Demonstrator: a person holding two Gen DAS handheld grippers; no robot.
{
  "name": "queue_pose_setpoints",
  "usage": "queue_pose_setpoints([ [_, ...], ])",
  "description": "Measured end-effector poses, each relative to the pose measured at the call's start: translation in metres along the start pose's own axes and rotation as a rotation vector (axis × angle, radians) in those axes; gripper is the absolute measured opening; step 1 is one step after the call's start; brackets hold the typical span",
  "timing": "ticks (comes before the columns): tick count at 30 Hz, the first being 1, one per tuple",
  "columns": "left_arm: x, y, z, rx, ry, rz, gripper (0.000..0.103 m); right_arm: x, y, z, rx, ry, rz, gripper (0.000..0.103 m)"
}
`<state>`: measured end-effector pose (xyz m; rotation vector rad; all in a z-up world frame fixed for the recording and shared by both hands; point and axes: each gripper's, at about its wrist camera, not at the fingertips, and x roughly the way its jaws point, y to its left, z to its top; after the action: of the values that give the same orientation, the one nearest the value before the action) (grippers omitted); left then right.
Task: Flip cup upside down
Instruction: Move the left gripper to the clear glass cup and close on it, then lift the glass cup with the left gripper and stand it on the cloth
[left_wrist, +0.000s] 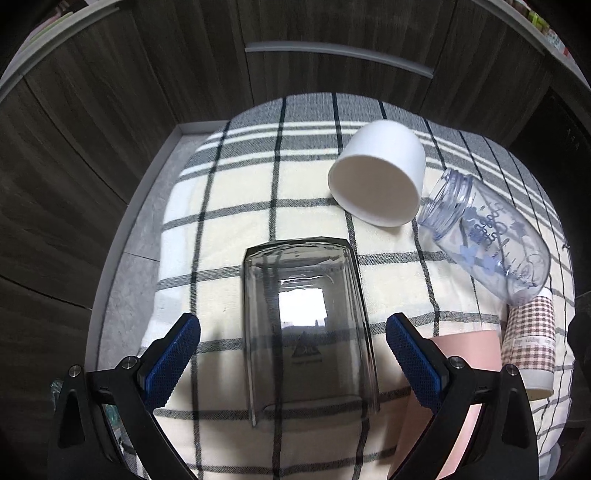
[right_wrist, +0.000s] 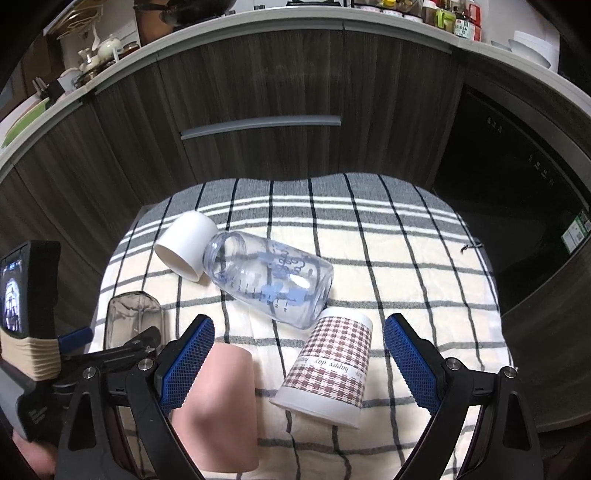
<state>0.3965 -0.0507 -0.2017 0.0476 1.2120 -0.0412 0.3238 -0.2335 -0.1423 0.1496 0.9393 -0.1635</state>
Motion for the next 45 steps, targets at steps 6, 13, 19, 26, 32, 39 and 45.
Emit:
queue_pose_setpoints([
  [6,0.017,-0.004,0.003,0.014,0.024,0.016,0.078,0.009,-0.001,-0.005,0.015,0.028,0.011,0.093],
  [13,0.025,-0.003,0.001,0.008,0.033,-0.010,0.068,0.009,-0.001,-0.010,0.019,0.035,0.014,0.093],
  [19,0.014,-0.003,-0.008,0.024,0.016,-0.010,0.068,0.002,-0.002,-0.014,0.020,0.035,0.011,0.093],
  [26,-0.023,0.005,-0.030,0.044,-0.040,-0.002,0.067,-0.022,0.000,-0.025,0.019,0.022,0.021,0.093],
  [32,-0.064,0.014,-0.068,0.045,-0.067,-0.010,0.067,-0.056,0.000,-0.043,0.016,0.001,0.039,0.093],
  [39,-0.103,0.004,-0.124,0.067,-0.071,-0.047,0.067,-0.098,-0.015,-0.083,0.035,-0.016,0.047,0.093],
  [45,-0.114,-0.025,-0.159,0.116,-0.067,-0.075,0.067,-0.117,-0.038,-0.121,0.053,-0.002,0.024,0.093],
])
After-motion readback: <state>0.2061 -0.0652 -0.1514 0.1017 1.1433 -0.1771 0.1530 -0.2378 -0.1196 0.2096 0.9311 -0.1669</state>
